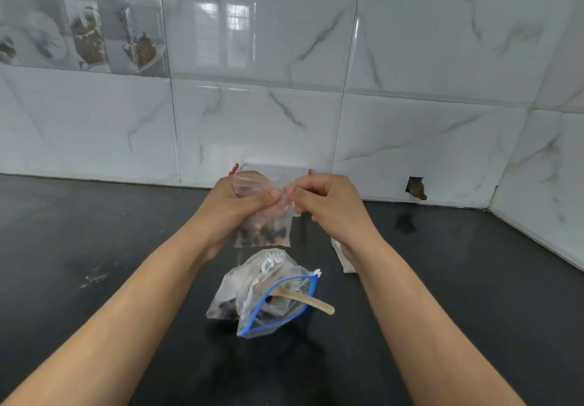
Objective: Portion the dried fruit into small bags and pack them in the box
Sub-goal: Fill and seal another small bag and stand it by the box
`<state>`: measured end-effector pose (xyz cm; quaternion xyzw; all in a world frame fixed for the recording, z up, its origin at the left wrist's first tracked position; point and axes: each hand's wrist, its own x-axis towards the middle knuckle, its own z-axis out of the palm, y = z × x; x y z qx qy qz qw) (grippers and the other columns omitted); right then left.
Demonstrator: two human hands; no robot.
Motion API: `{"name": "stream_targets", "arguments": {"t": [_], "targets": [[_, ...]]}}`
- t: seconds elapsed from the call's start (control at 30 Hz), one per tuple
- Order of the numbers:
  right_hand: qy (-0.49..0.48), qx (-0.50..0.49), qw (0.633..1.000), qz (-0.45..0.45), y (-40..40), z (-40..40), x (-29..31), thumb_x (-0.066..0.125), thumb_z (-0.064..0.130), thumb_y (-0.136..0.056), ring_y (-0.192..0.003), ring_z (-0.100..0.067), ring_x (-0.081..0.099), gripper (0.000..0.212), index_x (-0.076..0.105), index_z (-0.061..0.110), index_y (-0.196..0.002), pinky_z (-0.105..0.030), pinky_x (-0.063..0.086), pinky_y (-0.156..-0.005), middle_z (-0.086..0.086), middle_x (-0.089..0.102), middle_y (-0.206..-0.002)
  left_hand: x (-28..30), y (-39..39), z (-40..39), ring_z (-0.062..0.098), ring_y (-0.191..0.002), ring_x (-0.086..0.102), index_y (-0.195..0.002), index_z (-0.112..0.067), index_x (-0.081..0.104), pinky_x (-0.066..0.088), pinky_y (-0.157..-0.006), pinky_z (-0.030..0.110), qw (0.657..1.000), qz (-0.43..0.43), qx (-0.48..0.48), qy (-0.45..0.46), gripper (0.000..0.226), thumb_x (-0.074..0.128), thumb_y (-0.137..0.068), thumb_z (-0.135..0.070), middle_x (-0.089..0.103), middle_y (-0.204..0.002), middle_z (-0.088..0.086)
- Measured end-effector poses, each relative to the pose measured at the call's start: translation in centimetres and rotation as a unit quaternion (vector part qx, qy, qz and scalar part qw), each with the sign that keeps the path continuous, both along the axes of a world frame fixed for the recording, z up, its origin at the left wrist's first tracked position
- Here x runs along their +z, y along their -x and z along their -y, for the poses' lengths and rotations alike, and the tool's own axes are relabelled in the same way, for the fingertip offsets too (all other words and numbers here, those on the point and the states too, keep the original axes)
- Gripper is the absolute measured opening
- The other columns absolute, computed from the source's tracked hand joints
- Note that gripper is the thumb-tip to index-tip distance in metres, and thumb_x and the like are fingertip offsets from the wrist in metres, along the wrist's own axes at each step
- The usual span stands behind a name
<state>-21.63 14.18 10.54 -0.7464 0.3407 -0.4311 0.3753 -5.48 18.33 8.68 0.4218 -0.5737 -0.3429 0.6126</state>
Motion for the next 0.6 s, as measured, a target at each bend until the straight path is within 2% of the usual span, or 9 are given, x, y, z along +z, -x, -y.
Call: {"name": "stream_targets", "arguments": {"t": [0.07, 0.13, 0.27, 0.3, 0.43, 0.53, 0.6], "targets": [[-0.015, 0.008, 1.000, 0.024, -0.1, 0.3, 0.6, 0.067, 0.018, -0.086, -0.057, 0.002, 0.059, 0.009, 0.073, 0.018, -0.080, -0.006, 0.040, -0.052, 0.014, 0.065, -0.066, -0.1, 0.2, 0.0, 0.017, -0.078, 0.068, -0.093, 0.004, 0.064, 0.054, -0.070, 0.024, 1.000, -0.016, 0.003, -0.011, 0.028, 0.069, -0.075, -0.017, 0.070, -0.086, 0.012], [-0.037, 0.016, 0.998, 0.045, -0.1, 0.5, 0.7, 0.067, 0.015, -0.086, -0.056, 0.000, 0.059, 0.007, 0.073, 0.015, -0.083, -0.005, 0.040, -0.050, 0.009, 0.067, -0.069, -0.5, 0.1, 0.0, 0.019, -0.085, 0.070, -0.096, -0.004, 0.066, 0.056, -0.074, 0.027, 0.999, -0.039, 0.007, -0.023, 0.030, 0.070, -0.072, -0.021, 0.073, -0.095, 0.011], [-0.068, 0.020, 0.995, 0.076, -0.2, 0.6, -0.3, 0.068, 0.011, -0.085, -0.052, -0.001, 0.058, 0.006, 0.074, 0.011, -0.085, -0.006, 0.040, -0.048, 0.004, 0.068, -0.071, -1.6, -0.3, 0.1, 0.020, -0.072, 0.066, -0.095, -0.014, 0.067, 0.054, -0.055, 0.029, 0.995, -0.087, 0.040, -0.021, 0.023, 0.064, -0.076, -0.027, 0.071, -0.084, 0.005], [-0.074, 0.015, 0.994, 0.082, -0.3, 0.6, -0.7, 0.068, 0.011, -0.085, -0.051, -0.001, 0.058, 0.006, 0.074, 0.011, -0.086, -0.006, 0.040, -0.048, 0.004, 0.069, -0.072, -1.9, -0.4, 0.1, 0.021, -0.069, 0.063, -0.093, -0.015, 0.068, 0.052, -0.055, 0.031, 0.995, -0.090, 0.047, -0.020, 0.020, 0.062, -0.078, -0.027, 0.070, -0.082, 0.004], [-0.087, -0.004, 0.991, 0.101, -0.5, 0.6, -2.6, 0.069, 0.012, -0.084, -0.052, -0.001, 0.058, 0.008, 0.074, 0.015, -0.080, -0.006, 0.040, -0.049, 0.000, 0.069, -0.070, -3.1, -0.6, 0.4, 0.030, -0.078, 0.058, -0.096, -0.009, 0.068, 0.046, -0.069, 0.042, 0.993, -0.069, 0.089, -0.022, 0.015, 0.057, -0.090, -0.016, 0.068, -0.091, 0.017], [-0.099, -0.029, 0.986, 0.131, -0.6, 0.5, -3.6, 0.071, 0.011, -0.081, -0.053, -0.001, 0.059, 0.011, 0.074, 0.018, -0.072, -0.006, 0.040, -0.049, -0.002, 0.070, -0.069, -3.7, -0.5, 0.6, 0.022, -0.068, 0.060, -0.097, -0.001, 0.068, 0.048, -0.061, 0.029, 0.992, -0.040, 0.117, -0.012, 0.014, 0.059, -0.088, -0.009, 0.071, -0.085, 0.014], [-0.104, -0.044, 0.983, 0.145, -0.6, 0.4, -4.1, 0.072, 0.010, -0.080, -0.052, 0.000, 0.058, 0.011, 0.074, 0.017, -0.071, -0.005, 0.039, -0.048, -0.001, 0.070, -0.066, -3.9, -0.5, 0.7, 0.014, -0.070, 0.066, -0.095, -0.001, 0.069, 0.051, -0.062, 0.022, 0.992, -0.027, 0.126, -0.005, 0.012, 0.060, -0.087, -0.005, 0.073, -0.083, 0.009]]}}
